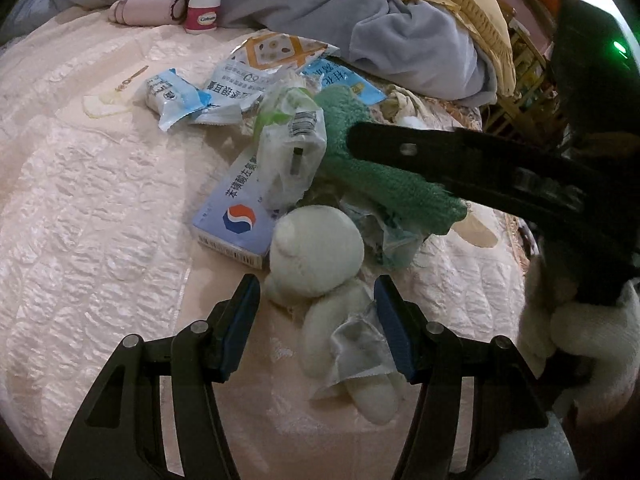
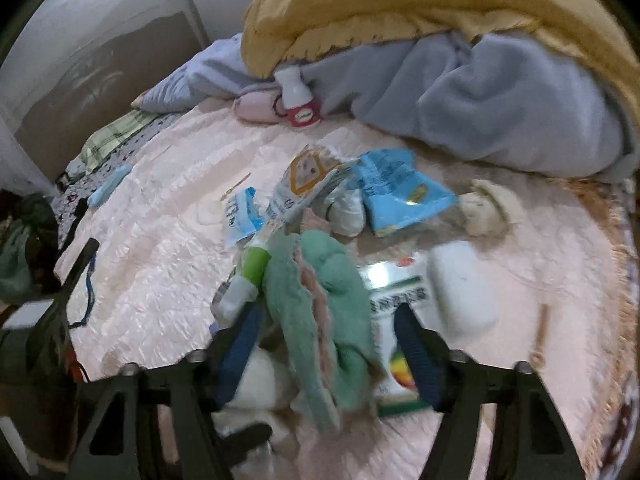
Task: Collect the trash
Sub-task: 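Grasp the white plush toy with the left tool while the right tool grasps the green towel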
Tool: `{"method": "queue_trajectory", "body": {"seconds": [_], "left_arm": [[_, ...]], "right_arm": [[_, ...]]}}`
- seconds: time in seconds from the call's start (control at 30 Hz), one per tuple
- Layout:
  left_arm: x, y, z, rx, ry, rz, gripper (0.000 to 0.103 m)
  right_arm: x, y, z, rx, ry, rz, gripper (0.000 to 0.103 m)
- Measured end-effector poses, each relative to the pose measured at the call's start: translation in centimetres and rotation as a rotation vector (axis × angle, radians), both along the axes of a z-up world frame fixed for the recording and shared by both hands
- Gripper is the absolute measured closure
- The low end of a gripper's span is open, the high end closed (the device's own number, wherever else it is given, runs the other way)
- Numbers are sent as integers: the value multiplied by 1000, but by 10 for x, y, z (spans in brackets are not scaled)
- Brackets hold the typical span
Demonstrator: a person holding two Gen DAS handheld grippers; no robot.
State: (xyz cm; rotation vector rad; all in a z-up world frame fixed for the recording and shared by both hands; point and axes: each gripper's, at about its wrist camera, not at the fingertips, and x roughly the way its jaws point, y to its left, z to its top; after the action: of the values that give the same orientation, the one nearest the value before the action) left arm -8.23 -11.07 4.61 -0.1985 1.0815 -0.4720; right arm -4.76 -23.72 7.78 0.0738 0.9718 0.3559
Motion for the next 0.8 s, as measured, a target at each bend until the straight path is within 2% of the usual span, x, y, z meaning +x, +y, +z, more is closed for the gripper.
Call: {"method": "queue_trajectory", "body": {"seconds": [0.1, 0.17, 0.27, 0.4, 0.47, 0.6, 0.67, 0.8], "left_arm": [[-2, -1, -2, 4, 0, -3, 45], [-4, -4, -2, 5, -8, -5, 50], [-8, -1, -1, -7, -9, -5, 63], [-15, 1, 11, -24, -20, -19, 67], [-20, 3, 17, -22, -35, -29, 67], [-27, 10, 24, -10, -46, -33, 67], [-31, 15, 27, -2, -49, -34, 67], [-39, 28, 34, 20, -70, -25, 67]], "right_arm": [[6, 7, -8, -17, 15, 15, 69], [2, 6, -8, -19, 3, 10, 72], [-14, -6, 3, 5, -42, -17, 75], [-46, -28, 24, 44, -104, -61, 84], [-67, -41, 33, 45, -128, -85, 84], [-96, -57, 33, 25, -102, -115, 84], [-106, -64, 35, 25, -120, -143, 84], [-101, -53, 39, 8, -136, -104, 61]]}}
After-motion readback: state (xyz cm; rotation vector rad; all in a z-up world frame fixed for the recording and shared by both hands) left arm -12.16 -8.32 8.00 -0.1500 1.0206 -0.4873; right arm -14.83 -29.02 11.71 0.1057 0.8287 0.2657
